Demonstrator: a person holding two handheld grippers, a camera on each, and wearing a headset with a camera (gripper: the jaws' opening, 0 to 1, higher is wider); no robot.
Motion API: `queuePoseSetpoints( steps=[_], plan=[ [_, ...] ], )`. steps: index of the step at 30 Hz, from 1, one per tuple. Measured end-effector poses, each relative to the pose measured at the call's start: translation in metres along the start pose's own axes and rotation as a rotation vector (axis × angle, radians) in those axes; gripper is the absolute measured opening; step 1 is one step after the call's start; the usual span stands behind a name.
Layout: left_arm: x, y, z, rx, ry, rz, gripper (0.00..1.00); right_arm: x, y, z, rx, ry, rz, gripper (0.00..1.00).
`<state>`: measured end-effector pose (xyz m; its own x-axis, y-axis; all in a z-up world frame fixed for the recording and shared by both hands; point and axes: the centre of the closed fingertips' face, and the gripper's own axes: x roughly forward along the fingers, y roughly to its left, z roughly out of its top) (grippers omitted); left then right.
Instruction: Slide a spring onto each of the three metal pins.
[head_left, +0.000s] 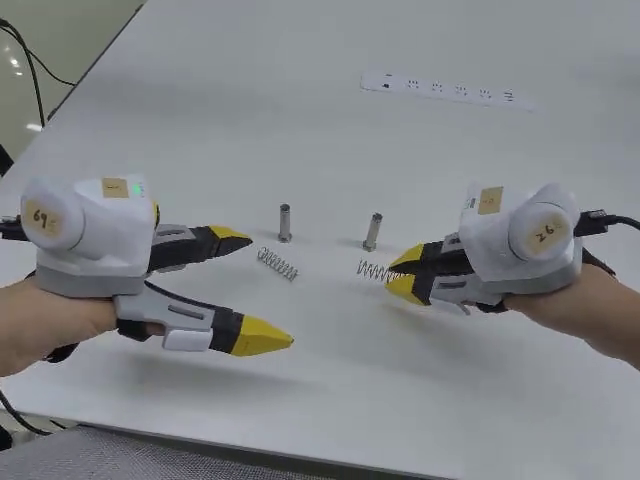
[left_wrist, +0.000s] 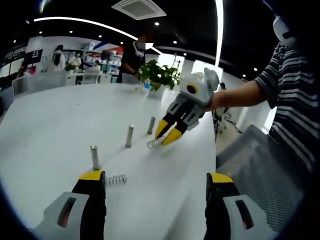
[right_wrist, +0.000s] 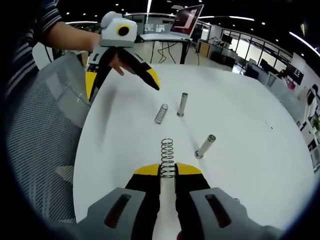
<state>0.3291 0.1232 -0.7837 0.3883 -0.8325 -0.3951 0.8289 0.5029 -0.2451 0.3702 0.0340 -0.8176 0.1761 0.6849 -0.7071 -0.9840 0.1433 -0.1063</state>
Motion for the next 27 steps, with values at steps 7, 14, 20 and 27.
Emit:
queuePoseSetpoints(
  steps=[7, 14, 20, 27],
  plan=[
    [0.018, -0.008, 0.008, 0.014, 0.006, -0.058, 0.73, -0.011, 0.008, 0.008, -0.053, -0.016, 0.008, 0.07],
    [0.035, -0.017, 0.012, 0.032, 0.016, -0.115, 0.60, -0.017, 0.016, 0.015, -0.092, -0.031, 0.016, 0.07],
    [0.048, -0.024, 0.012, 0.044, 0.025, -0.143, 0.53, -0.020, 0.024, 0.017, -0.116, -0.032, 0.026, 0.07],
    [0.060, -0.036, 0.018, 0.047, 0.018, -0.188, 0.39, -0.024, 0.034, 0.022, -0.137, -0.049, 0.033, 0.07]
  ],
)
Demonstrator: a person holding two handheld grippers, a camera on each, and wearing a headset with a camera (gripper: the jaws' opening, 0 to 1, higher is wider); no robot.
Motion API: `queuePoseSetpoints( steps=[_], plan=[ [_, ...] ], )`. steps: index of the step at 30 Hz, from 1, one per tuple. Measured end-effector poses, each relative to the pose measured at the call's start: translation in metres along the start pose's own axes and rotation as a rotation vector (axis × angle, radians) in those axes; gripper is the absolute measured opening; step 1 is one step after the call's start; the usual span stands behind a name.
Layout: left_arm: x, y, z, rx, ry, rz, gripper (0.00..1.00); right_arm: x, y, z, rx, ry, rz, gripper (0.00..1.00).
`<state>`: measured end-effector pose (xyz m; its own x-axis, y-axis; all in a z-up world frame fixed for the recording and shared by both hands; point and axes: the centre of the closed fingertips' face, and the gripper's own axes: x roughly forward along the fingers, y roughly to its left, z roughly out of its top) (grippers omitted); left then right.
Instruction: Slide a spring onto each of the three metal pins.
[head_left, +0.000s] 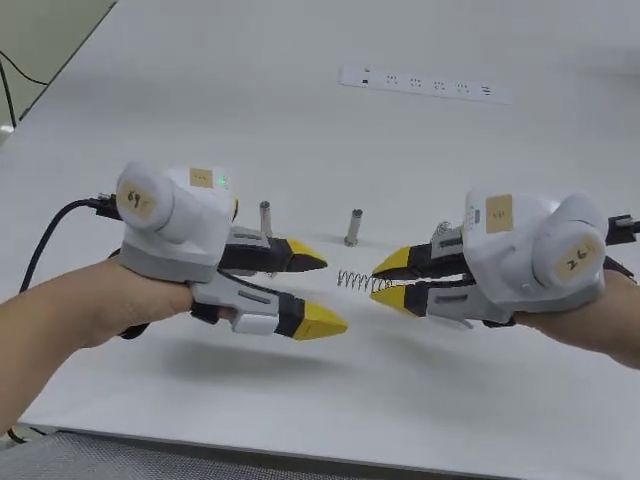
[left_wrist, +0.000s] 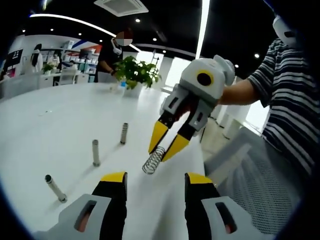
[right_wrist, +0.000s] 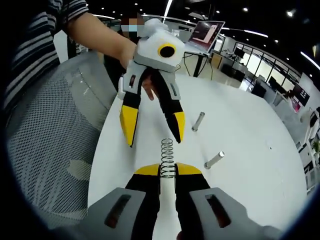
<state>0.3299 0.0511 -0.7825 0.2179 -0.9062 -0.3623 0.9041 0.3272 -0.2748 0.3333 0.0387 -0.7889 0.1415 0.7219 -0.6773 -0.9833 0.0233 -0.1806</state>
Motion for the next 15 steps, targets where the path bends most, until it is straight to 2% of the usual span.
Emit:
queuePoseSetpoints(
  steps=[4, 15],
  plan=[
    [0.003, -0.001, 0.004, -0.003, -0.018, -0.007, 0.33, -0.003, 0.004, 0.002, -0.004, -0.007, 0.005, 0.07],
    [0.011, -0.008, 0.010, -0.009, -0.033, -0.041, 0.25, -0.010, 0.009, 0.006, -0.012, -0.015, 0.016, 0.07]
  ],
)
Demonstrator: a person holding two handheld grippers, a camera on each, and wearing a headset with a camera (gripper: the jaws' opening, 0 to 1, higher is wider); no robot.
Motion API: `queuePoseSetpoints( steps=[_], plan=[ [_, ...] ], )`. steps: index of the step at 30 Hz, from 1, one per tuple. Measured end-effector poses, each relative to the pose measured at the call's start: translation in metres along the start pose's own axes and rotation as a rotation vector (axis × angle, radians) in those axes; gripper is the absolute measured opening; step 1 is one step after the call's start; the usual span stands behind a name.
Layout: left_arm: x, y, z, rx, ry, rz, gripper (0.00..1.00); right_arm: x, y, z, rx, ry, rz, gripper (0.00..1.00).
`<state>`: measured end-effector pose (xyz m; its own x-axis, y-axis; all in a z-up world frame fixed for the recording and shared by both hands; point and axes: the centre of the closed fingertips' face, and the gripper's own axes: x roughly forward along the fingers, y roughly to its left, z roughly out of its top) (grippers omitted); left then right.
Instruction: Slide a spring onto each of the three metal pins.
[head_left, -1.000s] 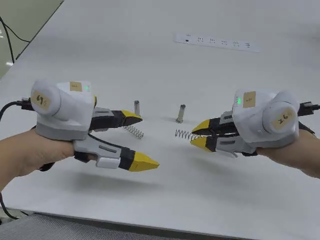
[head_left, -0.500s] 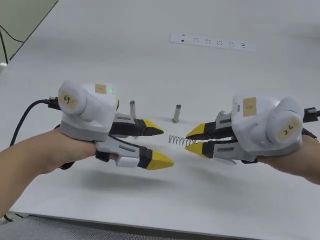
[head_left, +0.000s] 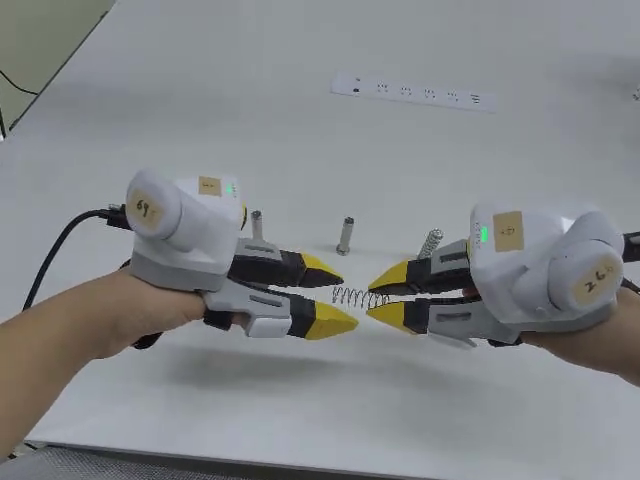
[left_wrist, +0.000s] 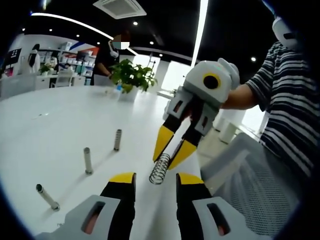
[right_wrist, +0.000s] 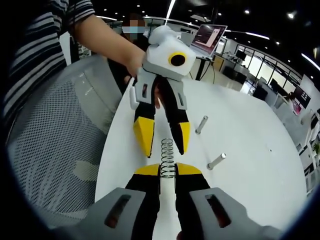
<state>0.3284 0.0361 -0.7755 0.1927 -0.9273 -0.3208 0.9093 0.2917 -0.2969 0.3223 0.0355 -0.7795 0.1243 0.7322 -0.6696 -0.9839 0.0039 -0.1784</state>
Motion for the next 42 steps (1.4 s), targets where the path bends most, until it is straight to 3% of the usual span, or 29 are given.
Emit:
queuePoseSetpoints(
  steps=[7, 13, 21, 32, 42],
  plan=[
    [0.000, -0.001, 0.003, 0.004, -0.014, -0.005, 0.22, 0.000, 0.000, 0.004, -0.009, -0.007, 0.003, 0.07],
    [-0.001, -0.003, 0.006, 0.001, -0.031, -0.024, 0.08, -0.002, -0.004, 0.008, -0.006, -0.018, -0.003, 0.07],
    [-0.002, -0.006, 0.011, 0.001, -0.054, -0.030, 0.08, -0.003, -0.001, 0.009, -0.014, -0.019, 0.005, 0.07],
    [-0.003, -0.008, 0.010, 0.003, -0.053, -0.031, 0.05, -0.004, 0.001, 0.010, -0.012, -0.025, 0.007, 0.07],
    [-0.003, -0.010, 0.014, 0.054, -0.069, -0.040, 0.03, -0.005, -0.001, 0.011, -0.010, -0.036, 0.008, 0.07]
  ],
)
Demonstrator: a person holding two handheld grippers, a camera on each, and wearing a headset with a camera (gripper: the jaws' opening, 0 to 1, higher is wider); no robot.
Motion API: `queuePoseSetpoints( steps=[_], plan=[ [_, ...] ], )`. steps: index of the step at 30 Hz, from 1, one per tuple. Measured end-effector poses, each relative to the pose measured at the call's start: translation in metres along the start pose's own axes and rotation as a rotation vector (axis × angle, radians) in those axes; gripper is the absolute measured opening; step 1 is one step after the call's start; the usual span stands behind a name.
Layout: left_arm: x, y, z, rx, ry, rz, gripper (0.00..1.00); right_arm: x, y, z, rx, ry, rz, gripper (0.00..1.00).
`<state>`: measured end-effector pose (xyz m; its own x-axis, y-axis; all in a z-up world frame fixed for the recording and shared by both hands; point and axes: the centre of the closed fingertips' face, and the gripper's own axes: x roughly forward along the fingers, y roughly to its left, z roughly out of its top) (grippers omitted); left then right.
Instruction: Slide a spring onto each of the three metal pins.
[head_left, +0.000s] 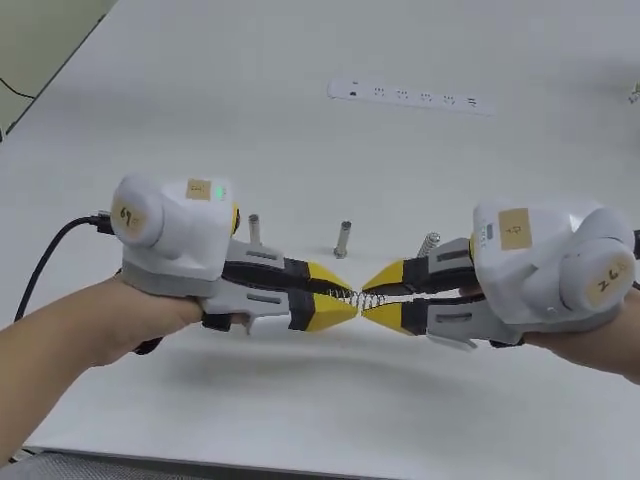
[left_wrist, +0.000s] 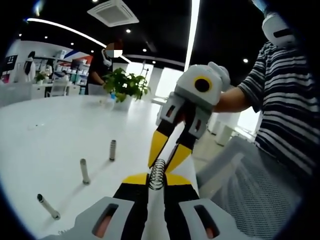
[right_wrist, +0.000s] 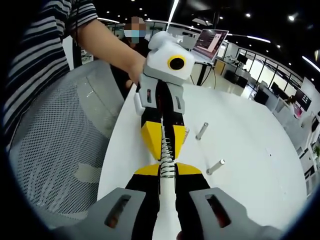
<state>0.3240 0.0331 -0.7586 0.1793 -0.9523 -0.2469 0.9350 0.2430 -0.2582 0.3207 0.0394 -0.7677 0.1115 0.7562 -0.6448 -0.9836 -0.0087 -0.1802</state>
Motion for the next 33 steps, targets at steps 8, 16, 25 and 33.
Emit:
queuePoseSetpoints(
  steps=[8, 16, 25, 33],
  plan=[
    [-0.002, -0.003, -0.001, 0.024, 0.010, -0.013, 0.02, 0.002, 0.003, 0.001, 0.008, -0.005, 0.011, 0.07],
    [-0.002, -0.007, -0.004, 0.035, 0.022, -0.025, 0.02, 0.002, 0.005, -0.001, 0.031, -0.005, 0.027, 0.08],
    [-0.003, -0.008, -0.005, 0.031, 0.029, -0.029, 0.02, 0.000, 0.009, -0.008, 0.051, -0.003, 0.040, 0.10],
    [-0.005, -0.009, -0.006, 0.030, 0.036, -0.032, 0.02, 0.000, 0.010, -0.008, 0.045, -0.013, 0.038, 0.07]
  ],
)
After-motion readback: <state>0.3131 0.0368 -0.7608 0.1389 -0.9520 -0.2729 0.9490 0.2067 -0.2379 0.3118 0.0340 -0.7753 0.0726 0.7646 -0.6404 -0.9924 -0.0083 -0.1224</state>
